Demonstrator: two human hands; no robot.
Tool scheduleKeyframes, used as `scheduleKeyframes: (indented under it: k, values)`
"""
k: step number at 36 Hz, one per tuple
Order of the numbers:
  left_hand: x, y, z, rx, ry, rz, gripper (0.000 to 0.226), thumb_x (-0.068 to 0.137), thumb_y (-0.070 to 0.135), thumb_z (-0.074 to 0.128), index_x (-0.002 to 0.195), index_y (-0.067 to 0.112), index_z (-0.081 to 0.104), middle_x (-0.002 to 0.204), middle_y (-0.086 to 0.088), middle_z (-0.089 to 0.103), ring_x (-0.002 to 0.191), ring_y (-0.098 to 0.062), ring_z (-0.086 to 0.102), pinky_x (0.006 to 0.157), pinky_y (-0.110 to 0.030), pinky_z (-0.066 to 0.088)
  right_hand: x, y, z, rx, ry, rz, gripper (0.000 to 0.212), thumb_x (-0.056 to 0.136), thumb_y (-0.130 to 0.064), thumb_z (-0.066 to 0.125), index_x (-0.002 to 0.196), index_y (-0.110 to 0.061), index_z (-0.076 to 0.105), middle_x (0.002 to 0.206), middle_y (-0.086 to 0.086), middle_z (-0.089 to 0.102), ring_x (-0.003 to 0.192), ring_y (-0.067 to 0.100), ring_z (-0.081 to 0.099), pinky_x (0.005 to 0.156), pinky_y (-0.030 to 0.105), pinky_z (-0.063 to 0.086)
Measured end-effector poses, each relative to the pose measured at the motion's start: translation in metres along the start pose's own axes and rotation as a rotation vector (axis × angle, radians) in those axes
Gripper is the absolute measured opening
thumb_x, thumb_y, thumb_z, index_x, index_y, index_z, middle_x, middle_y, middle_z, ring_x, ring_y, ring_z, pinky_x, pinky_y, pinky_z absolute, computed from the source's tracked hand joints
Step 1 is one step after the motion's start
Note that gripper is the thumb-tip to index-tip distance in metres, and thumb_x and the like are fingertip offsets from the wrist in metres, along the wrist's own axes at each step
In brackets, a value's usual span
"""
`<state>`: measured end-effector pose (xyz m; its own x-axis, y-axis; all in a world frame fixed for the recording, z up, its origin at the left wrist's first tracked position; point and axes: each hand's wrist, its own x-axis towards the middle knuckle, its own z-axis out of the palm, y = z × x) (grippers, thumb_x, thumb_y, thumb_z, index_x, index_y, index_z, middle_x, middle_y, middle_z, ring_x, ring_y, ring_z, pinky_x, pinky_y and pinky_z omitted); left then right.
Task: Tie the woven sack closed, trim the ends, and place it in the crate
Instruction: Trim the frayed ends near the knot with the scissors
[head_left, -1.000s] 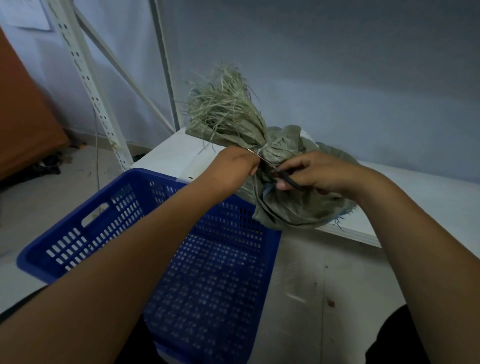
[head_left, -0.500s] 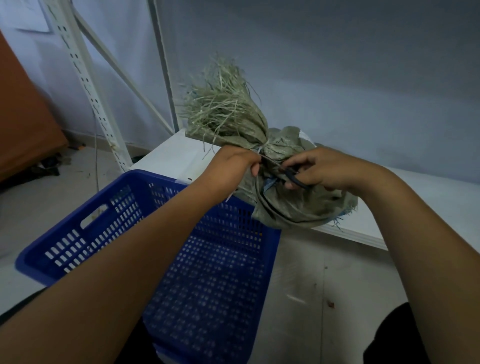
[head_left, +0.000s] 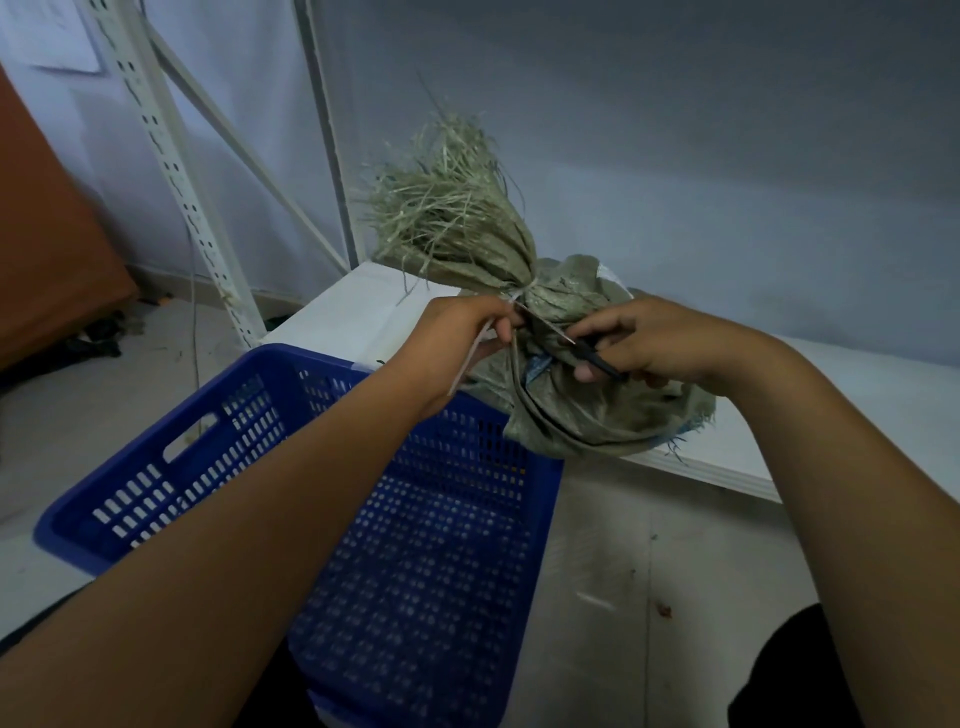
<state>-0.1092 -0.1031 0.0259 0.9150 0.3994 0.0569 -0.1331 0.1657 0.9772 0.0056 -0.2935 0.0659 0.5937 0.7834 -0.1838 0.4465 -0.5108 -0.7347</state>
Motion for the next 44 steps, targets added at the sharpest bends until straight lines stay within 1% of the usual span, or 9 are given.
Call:
scheduleKeyframes:
  k: [4,7,11,17,19,23,27,33,44]
  values:
    - [0.000,0.001,0.000,-0.035,-0.007,-0.028,0.040,0.095,0.007,0.050,0.054,0.008,0.051,0.087,-0.016,0.058,0.115,-0.022,0.064,0.098,-0.037,0.050,-0.003,0.000,0.000,0.053,-0.019,-0.001,0.036,0.075,-0.027,0.085,0.106,-0.041,0.073,0.111,0.010,0.071,0.078,0.018,0.056,0.056,0.027,0.039]
    - [0.000,0.000,0.000,0.174,0.006,0.024,0.033,0.090,0.006,0.057,0.057,0.002,0.058,0.069,-0.009,0.060,0.095,-0.020,0.066,0.097,-0.037,0.053,-0.003,-0.001,0.001,0.009,-0.003,-0.003,0.033,0.076,-0.028,0.085,0.103,-0.041,0.073,0.097,0.005,0.070,0.073,0.016,0.055,0.053,0.026,0.038]
    - [-0.010,0.002,0.003,0.515,0.027,0.079,0.038,0.090,0.022,0.060,0.054,0.011,0.060,0.057,-0.010,0.041,0.055,-0.018,0.042,0.064,-0.030,0.038,-0.004,-0.003,0.004,-0.079,0.018,-0.001,0.037,0.076,-0.029,0.087,0.109,-0.038,0.073,0.089,-0.003,0.069,0.068,0.008,0.056,0.048,0.017,0.039]
    - [-0.019,0.006,0.007,0.612,0.008,0.135,0.038,0.094,0.024,0.057,0.059,0.011,0.061,0.059,-0.011,0.035,0.047,-0.013,0.031,0.056,-0.028,0.027,-0.003,-0.009,0.008,-0.157,0.073,-0.020,0.041,0.075,-0.027,0.088,0.114,-0.030,0.075,0.074,-0.020,0.064,0.067,-0.005,0.057,0.046,0.001,0.034]
    - [-0.020,0.006,0.008,0.612,0.002,0.148,0.039,0.096,0.025,0.056,0.060,0.011,0.061,0.058,-0.011,0.035,0.046,-0.011,0.031,0.054,-0.027,0.026,-0.001,-0.011,0.007,-0.152,0.083,-0.022,0.037,0.074,-0.025,0.088,0.109,-0.028,0.078,0.064,-0.021,0.065,0.061,-0.007,0.058,0.049,0.004,0.037]
    - [-0.020,0.005,0.009,0.640,-0.015,0.166,0.039,0.098,0.025,0.055,0.065,0.005,0.063,0.050,-0.004,0.033,0.041,-0.009,0.029,0.049,-0.025,0.025,-0.002,-0.013,0.004,-0.146,0.075,-0.032,0.032,0.074,-0.021,0.087,0.105,-0.027,0.081,0.081,-0.016,0.071,0.080,0.001,0.063,0.064,0.015,0.043]
    - [-0.020,0.005,0.010,0.641,-0.024,0.181,0.038,0.097,0.024,0.056,0.064,0.006,0.062,0.055,-0.010,0.033,0.043,-0.012,0.028,0.048,-0.025,0.024,-0.004,-0.012,-0.003,-0.189,0.041,-0.024,0.031,0.076,-0.015,0.085,0.103,-0.029,0.079,0.061,-0.023,0.066,0.059,-0.008,0.058,0.051,0.007,0.038]
    - [-0.020,0.000,0.011,0.726,-0.066,0.171,0.035,0.095,0.021,0.055,0.068,0.000,0.063,0.042,0.009,0.033,0.040,-0.007,0.029,0.044,-0.021,0.025,-0.004,-0.015,-0.006,-0.392,0.071,0.031,0.031,0.075,-0.023,0.082,0.102,-0.035,0.079,0.093,-0.011,0.070,0.089,0.014,0.062,0.082,0.034,0.053]
    - [-0.023,-0.007,0.019,0.762,-0.090,0.175,0.038,0.098,0.024,0.055,0.073,-0.004,0.064,0.039,0.008,0.031,0.037,-0.004,0.027,0.041,-0.016,0.024,-0.001,-0.026,0.001,-0.472,0.077,0.028,0.021,0.077,-0.034,0.076,0.093,-0.022,0.080,0.100,0.007,0.073,0.095,0.026,0.066,0.083,0.040,0.056]
